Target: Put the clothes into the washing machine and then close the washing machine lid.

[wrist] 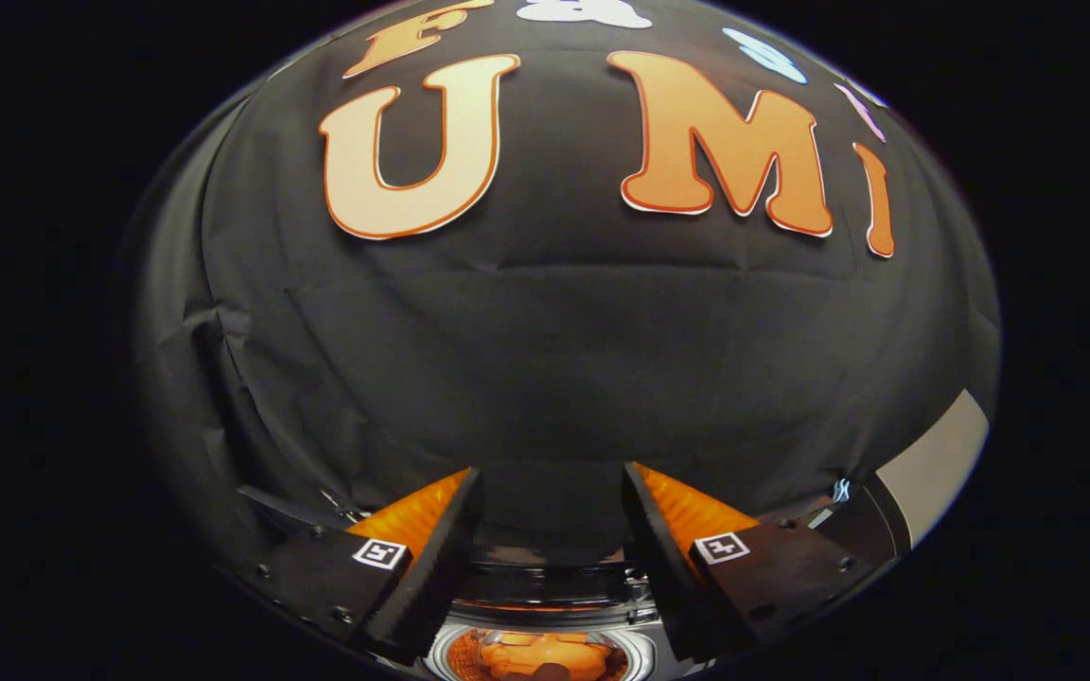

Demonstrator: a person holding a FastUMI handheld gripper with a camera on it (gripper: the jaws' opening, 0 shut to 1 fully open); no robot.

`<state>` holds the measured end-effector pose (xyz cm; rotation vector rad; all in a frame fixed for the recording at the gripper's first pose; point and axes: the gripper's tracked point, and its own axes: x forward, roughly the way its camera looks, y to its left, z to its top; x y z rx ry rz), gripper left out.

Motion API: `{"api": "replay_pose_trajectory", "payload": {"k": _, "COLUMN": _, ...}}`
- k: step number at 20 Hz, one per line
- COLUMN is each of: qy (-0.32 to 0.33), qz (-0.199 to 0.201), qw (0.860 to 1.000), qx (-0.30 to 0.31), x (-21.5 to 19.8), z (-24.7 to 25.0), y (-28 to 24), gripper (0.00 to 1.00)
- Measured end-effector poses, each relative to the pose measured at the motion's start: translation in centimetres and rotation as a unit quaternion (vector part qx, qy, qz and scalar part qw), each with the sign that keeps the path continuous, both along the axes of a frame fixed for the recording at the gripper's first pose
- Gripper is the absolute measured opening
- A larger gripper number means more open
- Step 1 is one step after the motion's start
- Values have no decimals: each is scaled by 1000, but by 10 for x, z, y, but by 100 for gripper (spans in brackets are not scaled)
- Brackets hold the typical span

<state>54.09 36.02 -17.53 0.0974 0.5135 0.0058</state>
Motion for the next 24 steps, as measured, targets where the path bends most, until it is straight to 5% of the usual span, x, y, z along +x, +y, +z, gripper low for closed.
{"api": "replay_pose_trajectory", "payload": {"k": 24, "qy": 32, "qz": -14, "qw": 999, "qx": -6, "x": -100, "z": -1, "y": 2, "gripper": 95}}
